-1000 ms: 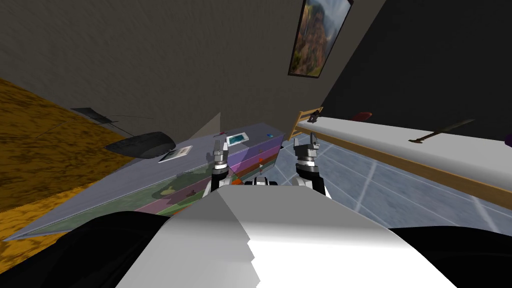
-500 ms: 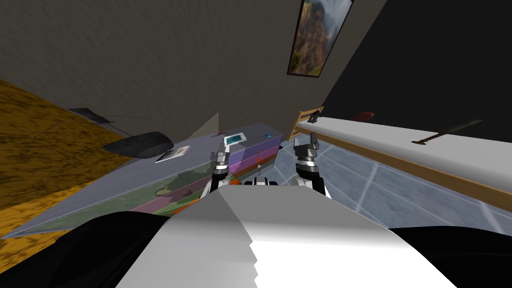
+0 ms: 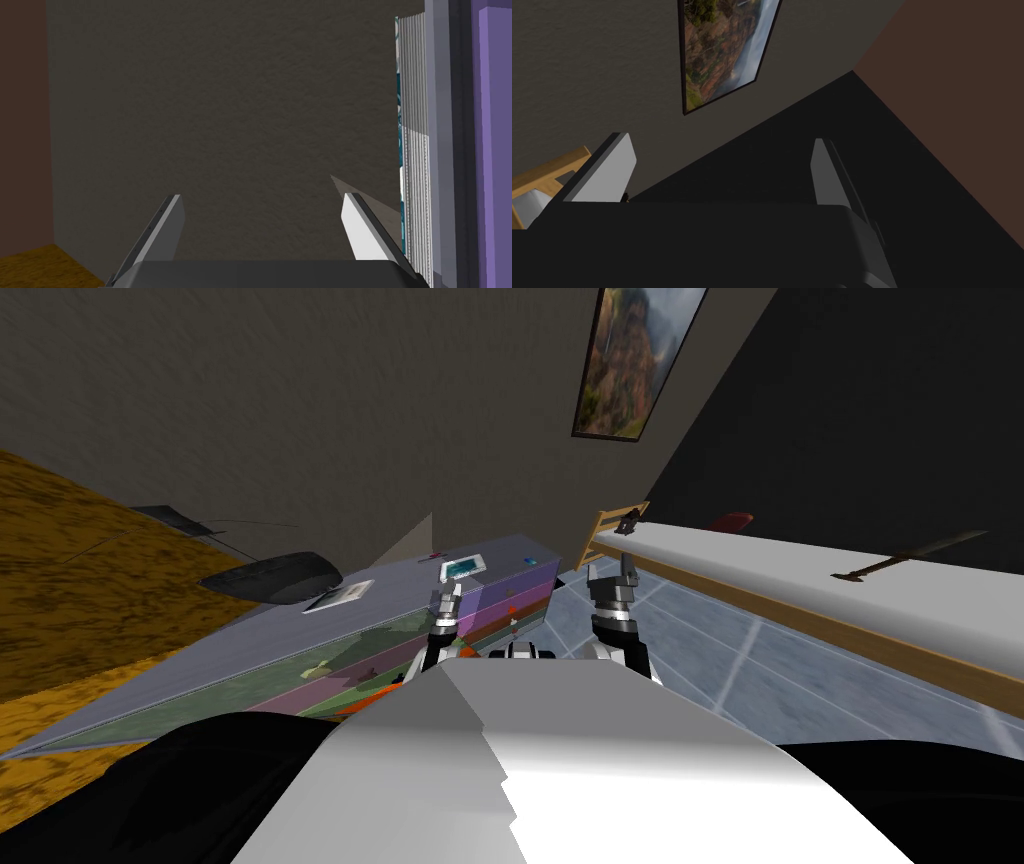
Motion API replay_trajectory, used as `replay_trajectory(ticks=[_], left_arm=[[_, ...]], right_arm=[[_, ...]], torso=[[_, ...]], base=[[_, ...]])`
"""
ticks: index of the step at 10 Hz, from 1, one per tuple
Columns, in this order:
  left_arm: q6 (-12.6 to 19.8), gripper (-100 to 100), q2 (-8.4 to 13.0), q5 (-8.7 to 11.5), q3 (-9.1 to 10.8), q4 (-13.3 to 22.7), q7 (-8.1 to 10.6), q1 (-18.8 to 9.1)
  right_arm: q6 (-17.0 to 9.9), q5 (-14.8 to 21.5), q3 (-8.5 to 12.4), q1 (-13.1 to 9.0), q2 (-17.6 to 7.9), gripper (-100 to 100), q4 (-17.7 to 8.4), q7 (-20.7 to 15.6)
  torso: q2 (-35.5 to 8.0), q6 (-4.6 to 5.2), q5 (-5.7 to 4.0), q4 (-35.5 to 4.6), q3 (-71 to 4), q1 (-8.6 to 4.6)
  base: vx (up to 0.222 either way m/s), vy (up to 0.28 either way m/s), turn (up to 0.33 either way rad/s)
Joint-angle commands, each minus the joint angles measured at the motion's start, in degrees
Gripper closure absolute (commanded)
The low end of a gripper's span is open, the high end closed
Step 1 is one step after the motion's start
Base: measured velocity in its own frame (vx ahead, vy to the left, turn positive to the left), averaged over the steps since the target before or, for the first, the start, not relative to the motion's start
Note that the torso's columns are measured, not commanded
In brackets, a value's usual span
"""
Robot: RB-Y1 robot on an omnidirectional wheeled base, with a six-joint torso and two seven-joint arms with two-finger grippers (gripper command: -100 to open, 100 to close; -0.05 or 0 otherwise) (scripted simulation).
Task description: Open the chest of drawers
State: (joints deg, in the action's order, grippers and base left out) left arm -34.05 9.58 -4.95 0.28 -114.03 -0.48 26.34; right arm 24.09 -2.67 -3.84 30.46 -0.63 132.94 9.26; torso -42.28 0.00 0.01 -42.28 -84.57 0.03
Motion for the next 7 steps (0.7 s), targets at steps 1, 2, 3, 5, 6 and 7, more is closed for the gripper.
replay_trajectory(ticks=[1,2,3,5,6,7], left_arm=[[0.54,-100,0.08,0.19,0.22,2.79,-0.34,-0.46],[0.70,-100,0.10,0.28,0.35,3.82,-0.42,-0.68],[0.85,-100,0.12,0.36,0.46,4.80,-0.49,-0.89],[1.26,-100,0.21,0.60,0.79,7.50,-0.69,-1.47],[1.26,-100,0.21,0.60,0.79,7.50,-0.69,-1.47],[1.39,-100,0.26,0.67,0.90,8.35,-0.75,-1.65]], right_arm=[[0.00,0.00,0.00,0.00,0.00,0,0.00,0.00],[0.00,0.00,0.00,0.00,0.00,0,0.00,0.00],[0.00,0.00,0.00,0.00,0.00,0,0.00,0.00],[0.00,0.00,0.00,-0.01,0.00,0,0.00,0.00],[0.00,0.00,0.00,-0.01,0.00,0,0.00,0.00],[0.00,0.00,0.00,0.00,0.00,0,0.00,0.00]], torso=[[0.00,0.00,-0.01,0.00,0.00,-0.03],[0.00,0.00,-0.03,0.00,0.00,-0.10],[0.05,0.10,0.03,0.08,0.00,-0.08],[0.46,0.26,0.24,0.43,-0.19,0.00],[0.62,0.22,0.31,0.59,-0.28,-0.03],[0.74,0.31,0.35,0.66,-0.34,0.00]], base=[[0.029,-0.107,0.025],[0.014,-0.097,0.043],[0.004,-0.077,0.032],[0.013,-0.076,0.030],[0.011,-0.076,0.032],[0.010,-0.061,0.023]])
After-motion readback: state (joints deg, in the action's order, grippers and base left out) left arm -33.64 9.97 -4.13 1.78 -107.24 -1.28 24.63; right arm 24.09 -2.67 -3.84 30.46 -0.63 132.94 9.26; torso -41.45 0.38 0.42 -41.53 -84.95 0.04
